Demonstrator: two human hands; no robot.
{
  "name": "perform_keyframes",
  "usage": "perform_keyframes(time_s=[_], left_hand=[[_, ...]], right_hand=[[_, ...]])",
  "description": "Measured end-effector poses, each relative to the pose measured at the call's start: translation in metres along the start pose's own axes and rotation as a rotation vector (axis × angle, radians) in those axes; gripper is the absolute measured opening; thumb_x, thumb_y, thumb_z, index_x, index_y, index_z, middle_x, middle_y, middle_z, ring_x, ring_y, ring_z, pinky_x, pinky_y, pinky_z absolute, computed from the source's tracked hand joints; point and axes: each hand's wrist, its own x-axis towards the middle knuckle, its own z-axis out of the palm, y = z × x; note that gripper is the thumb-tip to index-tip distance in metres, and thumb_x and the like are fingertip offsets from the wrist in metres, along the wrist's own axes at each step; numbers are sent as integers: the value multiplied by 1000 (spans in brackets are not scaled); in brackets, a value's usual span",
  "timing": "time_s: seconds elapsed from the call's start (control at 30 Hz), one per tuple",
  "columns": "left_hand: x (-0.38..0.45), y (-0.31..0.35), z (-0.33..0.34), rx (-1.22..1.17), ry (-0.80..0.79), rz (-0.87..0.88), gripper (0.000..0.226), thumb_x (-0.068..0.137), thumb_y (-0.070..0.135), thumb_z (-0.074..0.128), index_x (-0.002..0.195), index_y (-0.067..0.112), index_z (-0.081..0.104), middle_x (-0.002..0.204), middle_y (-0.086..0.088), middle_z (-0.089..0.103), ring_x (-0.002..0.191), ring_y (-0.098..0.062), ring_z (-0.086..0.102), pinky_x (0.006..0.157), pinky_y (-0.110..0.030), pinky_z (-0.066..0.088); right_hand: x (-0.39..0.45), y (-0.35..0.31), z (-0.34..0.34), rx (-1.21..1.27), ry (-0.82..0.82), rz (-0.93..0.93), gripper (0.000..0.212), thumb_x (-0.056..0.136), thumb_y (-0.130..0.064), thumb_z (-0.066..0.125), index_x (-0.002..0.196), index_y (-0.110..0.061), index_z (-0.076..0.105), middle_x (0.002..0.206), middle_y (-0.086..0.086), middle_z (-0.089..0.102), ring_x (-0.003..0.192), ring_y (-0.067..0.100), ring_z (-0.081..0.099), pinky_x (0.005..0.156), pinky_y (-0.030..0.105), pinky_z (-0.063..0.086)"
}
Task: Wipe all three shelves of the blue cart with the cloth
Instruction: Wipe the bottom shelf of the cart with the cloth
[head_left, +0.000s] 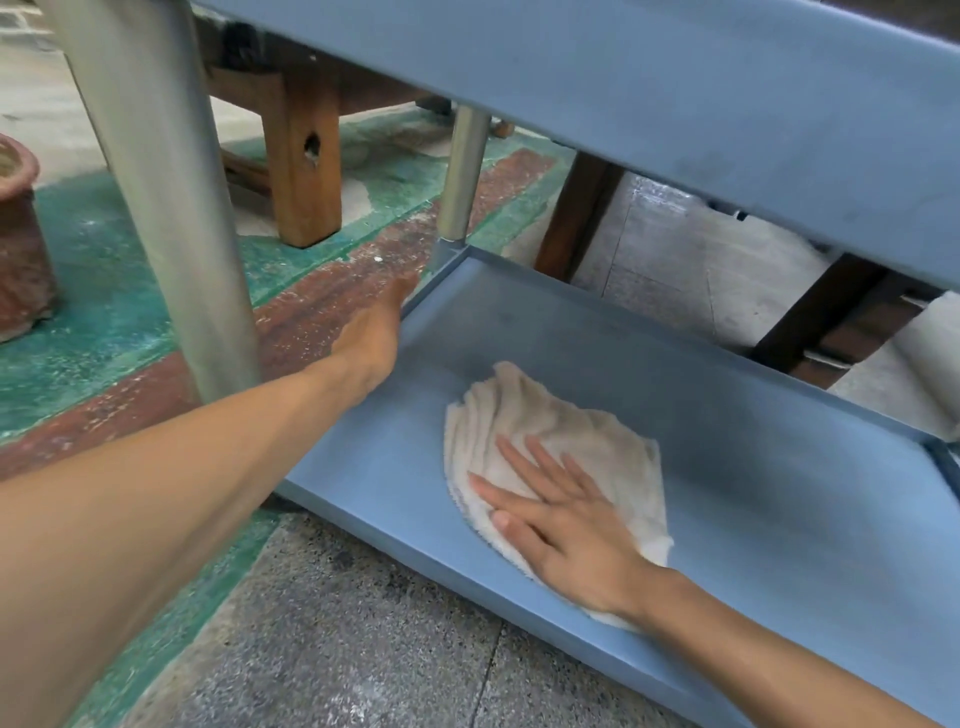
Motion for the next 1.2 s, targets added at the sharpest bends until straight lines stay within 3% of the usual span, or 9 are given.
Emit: perform_keyframes(time_s=[0.07,0.17,0.23,0.33,0.47,0.67,0.87,1.07,1.2], left_hand=[[-2,5,0,-105,-17,10,70,63,86,32,113,49,64,130,-3,64,112,-29,63,102,-46,46],[8,8,-1,-248,0,78,40,93,59,36,73,47,69,66,3,75,54,-8,69,47,-18,50],[15,5,-3,-272,-16,126,34,92,59,38,85,39,65,49,9,68,39,-1,62,34,-16,42],[21,-1,-6,-309,-139,98,49,58,76,47,81,39,71,63,10,74,56,-5,71,65,-31,51],[22,-1,-5,-149,-218,41,59,54,83,52,95,44,68,133,0,63,118,-27,61,110,-50,39],[11,-6,5,521,-146,199,104,59,94,24,152,48,27,162,9,29,150,-24,23,121,-44,12],[9,-1,47,1158,-18,149,88,87,74,3,155,20,17,164,-3,15,152,-27,2,117,-58,6],[-52,-17,166,904,-80,439,81,95,64,16,159,13,8,167,-12,6,154,-29,6,122,-46,12],[-59,-27,182,1062,-114,506,86,93,69,14,158,17,-11,165,-17,-17,154,-33,-7,123,-44,8]], right_hand=[[44,-31,3,4,-20,-200,40,105,-66,11,143,-80,6,170,-24,-16,154,3,-28,123,36,-21],[102,-60,-1,-3,-42,-406,46,107,-62,22,153,-66,18,173,-19,-3,160,9,-15,126,40,-14],[131,-58,-8,-3,-20,-488,47,108,-58,32,155,-58,29,174,-16,11,161,14,-1,129,44,-2],[170,-30,-24,-12,22,-614,46,109,-45,41,155,-40,43,168,-8,33,159,17,17,127,50,15],[206,6,-38,-77,114,-655,42,110,-27,47,151,-25,53,162,-2,45,154,20,31,128,42,18],[197,14,-38,-69,151,-354,44,112,-37,41,153,-27,50,167,2,37,158,23,23,127,50,12],[131,40,-36,14,107,-120,51,111,-49,32,162,-42,27,175,-3,14,161,17,6,130,42,0],[60,99,-36,-15,232,0,52,109,-32,43,159,-19,41,169,4,33,159,22,18,130,36,8],[26,170,-39,-64,226,167,51,110,-48,30,160,-40,34,172,-8,24,160,13,11,130,38,5]])
